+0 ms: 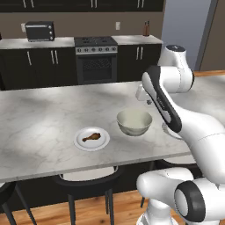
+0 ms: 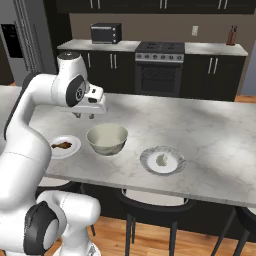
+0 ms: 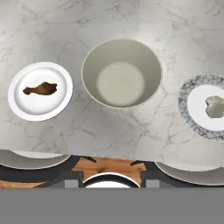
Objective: Pick the chicken drumstick and garlic from their plates and place them in the bowl. Then put the bowl in the fridge.
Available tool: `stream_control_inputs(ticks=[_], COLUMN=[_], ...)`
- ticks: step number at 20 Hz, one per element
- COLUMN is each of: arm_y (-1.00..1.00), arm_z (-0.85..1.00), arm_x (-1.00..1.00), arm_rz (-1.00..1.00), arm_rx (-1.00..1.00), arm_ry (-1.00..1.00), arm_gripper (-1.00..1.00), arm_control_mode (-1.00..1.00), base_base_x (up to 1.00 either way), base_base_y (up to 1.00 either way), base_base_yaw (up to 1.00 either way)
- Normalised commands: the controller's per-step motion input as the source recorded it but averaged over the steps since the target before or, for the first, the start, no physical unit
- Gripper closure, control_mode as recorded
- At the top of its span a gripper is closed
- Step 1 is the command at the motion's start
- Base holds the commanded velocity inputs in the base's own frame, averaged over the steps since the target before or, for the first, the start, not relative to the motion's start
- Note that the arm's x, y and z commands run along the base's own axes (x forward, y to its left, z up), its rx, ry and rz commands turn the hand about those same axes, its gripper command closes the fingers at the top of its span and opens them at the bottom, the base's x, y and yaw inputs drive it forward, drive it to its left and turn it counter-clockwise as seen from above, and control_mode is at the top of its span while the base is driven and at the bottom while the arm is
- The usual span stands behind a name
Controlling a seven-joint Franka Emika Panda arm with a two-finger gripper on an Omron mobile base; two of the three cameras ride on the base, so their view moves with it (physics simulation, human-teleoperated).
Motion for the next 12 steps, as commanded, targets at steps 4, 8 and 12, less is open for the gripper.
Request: stream_control_inputs(ticks=[4,8,12], arm_y=[0.01,0.29,0.62], arm_z=[0.0,-0.11,-0.19], arm_x=[-0.03,-0.17,-0.06], arm_rz=[0.0,0.08,0.0], arm_rx=[-0.02,-0.14,-0.07], arm_ry=[0.0,-0.13,-0.13], arm_gripper=[-1.0,-1.0,-1.0], arm_control_mode=[-1.0,-1.0,-1.0], base_base_x=[0.0,0.0,0.0], base_base_y=[0.0,0.0,0.0], base_base_yaw=[0.0,0.0,0.0])
